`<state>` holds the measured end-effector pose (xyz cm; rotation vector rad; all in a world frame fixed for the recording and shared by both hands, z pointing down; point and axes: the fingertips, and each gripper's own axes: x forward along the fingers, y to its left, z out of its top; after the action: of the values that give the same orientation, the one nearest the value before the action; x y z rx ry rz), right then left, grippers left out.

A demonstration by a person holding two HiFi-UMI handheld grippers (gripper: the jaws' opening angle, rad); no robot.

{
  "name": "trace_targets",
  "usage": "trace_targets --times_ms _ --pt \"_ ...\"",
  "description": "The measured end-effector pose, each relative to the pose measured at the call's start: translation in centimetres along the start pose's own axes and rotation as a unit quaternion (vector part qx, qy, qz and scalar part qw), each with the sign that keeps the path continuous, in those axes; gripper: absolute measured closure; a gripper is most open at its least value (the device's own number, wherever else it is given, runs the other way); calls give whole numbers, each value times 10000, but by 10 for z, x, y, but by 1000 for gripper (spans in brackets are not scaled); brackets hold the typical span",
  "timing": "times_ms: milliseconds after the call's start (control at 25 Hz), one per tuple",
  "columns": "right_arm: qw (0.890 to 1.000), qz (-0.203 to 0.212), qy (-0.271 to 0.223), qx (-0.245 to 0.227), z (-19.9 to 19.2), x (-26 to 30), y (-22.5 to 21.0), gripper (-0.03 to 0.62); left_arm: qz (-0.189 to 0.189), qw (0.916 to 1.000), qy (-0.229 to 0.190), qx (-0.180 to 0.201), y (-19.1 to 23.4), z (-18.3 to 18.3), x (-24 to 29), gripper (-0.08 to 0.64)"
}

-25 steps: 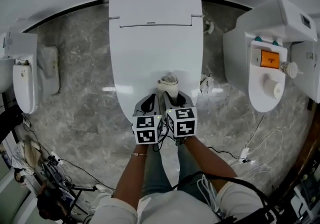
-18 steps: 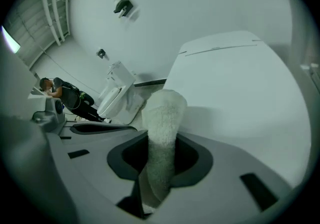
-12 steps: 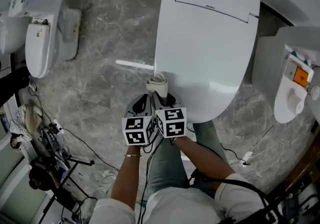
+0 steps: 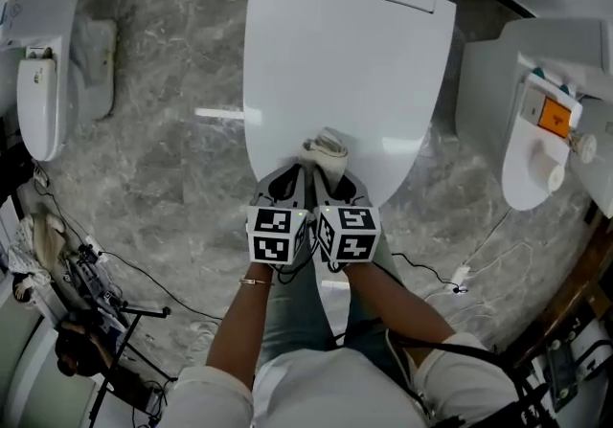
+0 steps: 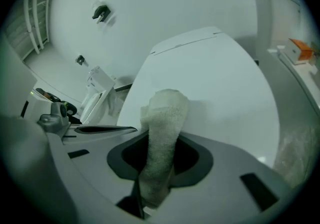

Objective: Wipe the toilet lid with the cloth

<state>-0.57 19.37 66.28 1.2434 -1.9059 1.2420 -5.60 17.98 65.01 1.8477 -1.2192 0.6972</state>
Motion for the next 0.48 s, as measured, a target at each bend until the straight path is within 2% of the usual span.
trace_targets --times_ms 280,480 --pt "9974 -617 -56 372 -11 -52 -98 491 -485 9974 289 438 -91 -3 41 545" --pt "9933 -924 -187 671 -14 -78 -145 491 -743 9937 440 712 -142 -5 62 545"
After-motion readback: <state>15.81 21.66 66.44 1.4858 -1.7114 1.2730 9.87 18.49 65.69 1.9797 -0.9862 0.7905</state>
